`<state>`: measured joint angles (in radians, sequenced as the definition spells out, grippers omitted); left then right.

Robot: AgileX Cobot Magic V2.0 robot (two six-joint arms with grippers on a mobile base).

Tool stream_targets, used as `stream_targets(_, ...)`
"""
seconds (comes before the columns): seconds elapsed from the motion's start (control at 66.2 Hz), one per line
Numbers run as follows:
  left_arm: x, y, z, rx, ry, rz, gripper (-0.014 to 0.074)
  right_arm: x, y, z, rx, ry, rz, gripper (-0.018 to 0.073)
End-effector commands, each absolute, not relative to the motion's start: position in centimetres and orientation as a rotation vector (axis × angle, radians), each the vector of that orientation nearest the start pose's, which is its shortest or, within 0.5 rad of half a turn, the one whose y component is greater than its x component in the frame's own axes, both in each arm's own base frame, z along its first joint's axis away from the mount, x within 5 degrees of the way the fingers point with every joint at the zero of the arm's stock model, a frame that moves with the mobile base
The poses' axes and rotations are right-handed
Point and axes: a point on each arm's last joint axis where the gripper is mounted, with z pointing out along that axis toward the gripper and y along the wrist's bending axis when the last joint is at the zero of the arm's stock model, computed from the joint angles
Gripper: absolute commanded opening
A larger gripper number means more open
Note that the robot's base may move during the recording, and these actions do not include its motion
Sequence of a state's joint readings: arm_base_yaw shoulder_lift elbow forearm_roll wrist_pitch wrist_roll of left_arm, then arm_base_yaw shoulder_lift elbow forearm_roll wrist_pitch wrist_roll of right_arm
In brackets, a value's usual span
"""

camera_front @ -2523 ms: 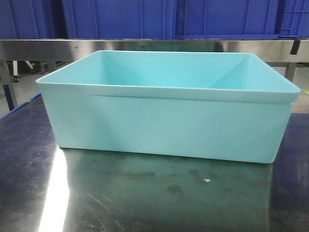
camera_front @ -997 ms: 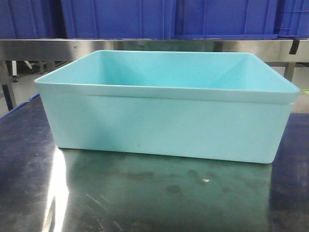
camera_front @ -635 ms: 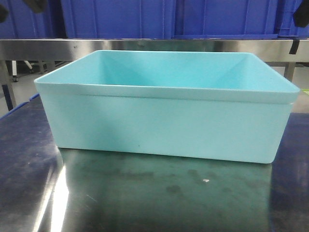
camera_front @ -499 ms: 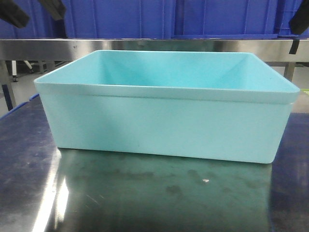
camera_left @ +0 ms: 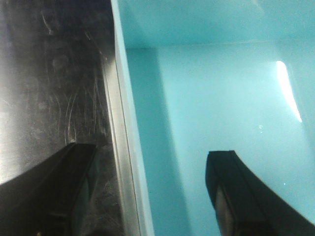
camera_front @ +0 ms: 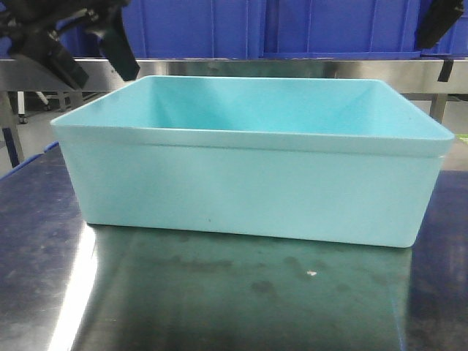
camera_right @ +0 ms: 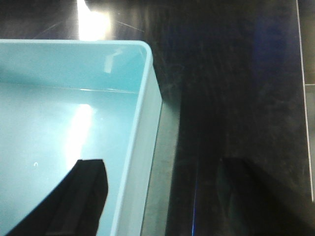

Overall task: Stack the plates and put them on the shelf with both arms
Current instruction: 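Lower both grippers onto opposite side walls of the teal tub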

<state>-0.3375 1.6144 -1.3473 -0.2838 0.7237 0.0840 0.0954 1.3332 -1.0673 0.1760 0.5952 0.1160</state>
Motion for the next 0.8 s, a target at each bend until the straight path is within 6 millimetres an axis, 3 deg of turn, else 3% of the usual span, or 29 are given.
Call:
stream_targets(0.0, 33.5, -13.8, 33.3, 0.314, 2.351, -0.465, 0.0507, 29.0, 3.7, 33.9, 0.142, 2.253, 0.304, 0.0571)
stream_targets(0.227, 34.2, -14.1, 32.1, 0.314, 2.376, -0.457, 0.0507, 30.1, 3.9, 32.9, 0.144, 2.298, 0.303, 0.0571)
stream_targets(0.786, 34.2, -14.1, 32.1, 0.314, 2.376, -0.456, 0.0507, 30.3, 3.9, 32.6, 0.145, 2.307, 0.301, 0.0571)
